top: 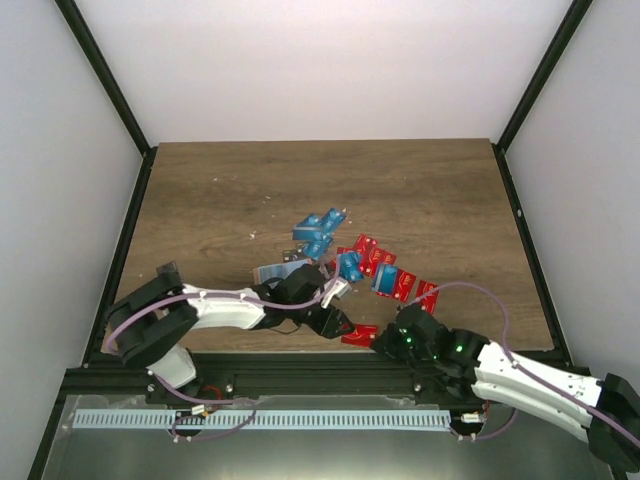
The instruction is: Put the credit cards into the card holder
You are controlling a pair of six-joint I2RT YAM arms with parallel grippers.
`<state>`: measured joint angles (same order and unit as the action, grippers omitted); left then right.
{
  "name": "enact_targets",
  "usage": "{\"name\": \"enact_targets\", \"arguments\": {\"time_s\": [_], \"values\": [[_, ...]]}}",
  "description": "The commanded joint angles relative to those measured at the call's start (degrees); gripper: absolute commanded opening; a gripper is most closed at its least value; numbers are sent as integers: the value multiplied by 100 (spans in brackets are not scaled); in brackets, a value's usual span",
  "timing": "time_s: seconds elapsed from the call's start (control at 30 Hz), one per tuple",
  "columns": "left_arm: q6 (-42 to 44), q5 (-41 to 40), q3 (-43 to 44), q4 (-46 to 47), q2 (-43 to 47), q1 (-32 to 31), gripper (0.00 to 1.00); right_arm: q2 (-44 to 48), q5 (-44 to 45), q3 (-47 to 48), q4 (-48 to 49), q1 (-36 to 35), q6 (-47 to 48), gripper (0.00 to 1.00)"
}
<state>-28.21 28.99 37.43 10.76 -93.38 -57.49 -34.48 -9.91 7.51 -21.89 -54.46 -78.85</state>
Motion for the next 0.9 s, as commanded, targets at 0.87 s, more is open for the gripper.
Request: {"name": "enact_targets", "arguments": {"time_s": [0.87], "values": [[-2016,-2273,-928,-471,4751,1138,71,-1812,1657,1139,5978,47,520,1]]}}
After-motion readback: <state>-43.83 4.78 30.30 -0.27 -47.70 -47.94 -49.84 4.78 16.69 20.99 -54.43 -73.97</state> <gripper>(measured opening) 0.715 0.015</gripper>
